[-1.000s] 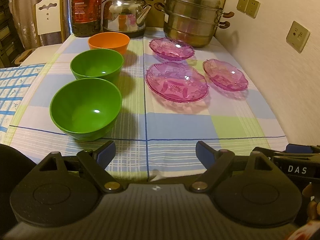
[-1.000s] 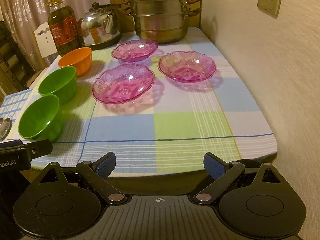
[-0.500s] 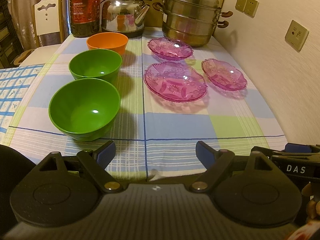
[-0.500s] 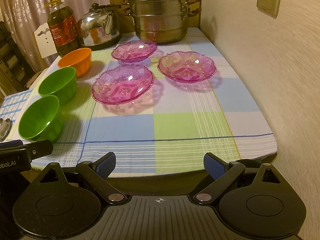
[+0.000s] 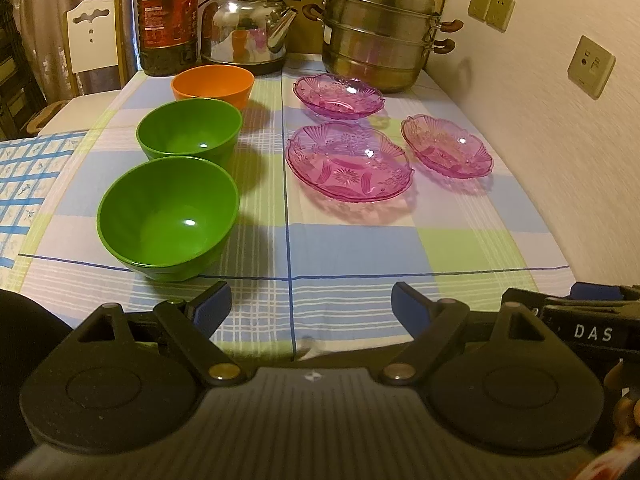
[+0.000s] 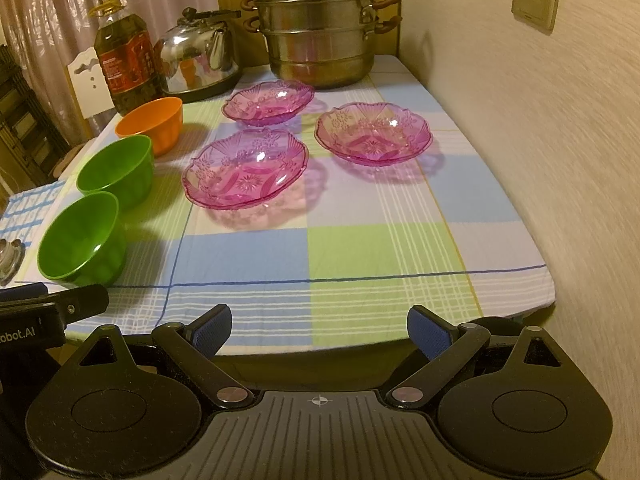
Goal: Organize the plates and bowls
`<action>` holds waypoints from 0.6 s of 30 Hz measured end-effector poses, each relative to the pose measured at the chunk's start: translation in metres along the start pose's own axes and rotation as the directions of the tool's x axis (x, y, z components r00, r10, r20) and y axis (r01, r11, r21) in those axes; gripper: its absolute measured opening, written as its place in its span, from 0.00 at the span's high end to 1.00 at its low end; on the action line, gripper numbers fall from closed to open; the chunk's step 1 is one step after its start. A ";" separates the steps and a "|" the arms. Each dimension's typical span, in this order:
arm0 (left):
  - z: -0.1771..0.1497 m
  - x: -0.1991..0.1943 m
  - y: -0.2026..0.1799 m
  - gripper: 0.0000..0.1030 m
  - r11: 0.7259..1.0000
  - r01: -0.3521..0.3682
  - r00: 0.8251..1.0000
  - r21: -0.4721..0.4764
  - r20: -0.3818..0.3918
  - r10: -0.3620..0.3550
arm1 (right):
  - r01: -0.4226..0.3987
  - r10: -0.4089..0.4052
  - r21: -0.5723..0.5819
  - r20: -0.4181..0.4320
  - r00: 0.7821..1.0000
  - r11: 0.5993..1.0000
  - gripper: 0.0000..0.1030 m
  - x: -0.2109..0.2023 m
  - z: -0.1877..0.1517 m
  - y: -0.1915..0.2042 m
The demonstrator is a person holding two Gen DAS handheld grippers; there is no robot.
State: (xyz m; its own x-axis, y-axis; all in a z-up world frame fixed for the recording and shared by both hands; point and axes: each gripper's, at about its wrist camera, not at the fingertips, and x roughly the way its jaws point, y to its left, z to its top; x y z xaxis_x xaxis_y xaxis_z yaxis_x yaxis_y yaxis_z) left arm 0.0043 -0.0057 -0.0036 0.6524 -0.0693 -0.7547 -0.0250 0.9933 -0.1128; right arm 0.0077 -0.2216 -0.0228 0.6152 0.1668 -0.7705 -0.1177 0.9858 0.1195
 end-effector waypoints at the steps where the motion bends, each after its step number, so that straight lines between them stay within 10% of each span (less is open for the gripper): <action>1: -0.001 0.000 0.000 0.17 1.000 0.000 1.000 0.002 0.000 0.000 | -0.001 0.001 0.000 0.000 1.000 1.000 0.08 0.000 0.000 0.000; 18: -0.002 -0.001 0.000 0.17 1.000 0.003 1.000 0.010 -0.008 -0.003 | -0.001 0.001 0.009 0.006 1.000 1.000 0.08 -0.001 0.000 0.000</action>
State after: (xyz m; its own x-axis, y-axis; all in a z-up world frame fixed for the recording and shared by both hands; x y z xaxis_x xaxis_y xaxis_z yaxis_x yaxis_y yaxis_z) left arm 0.0024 -0.0055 -0.0037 0.6461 -0.0733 -0.7597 -0.0149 0.9940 -0.1087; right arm 0.0067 -0.2218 -0.0217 0.6198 0.1680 -0.7666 -0.1117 0.9858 0.1257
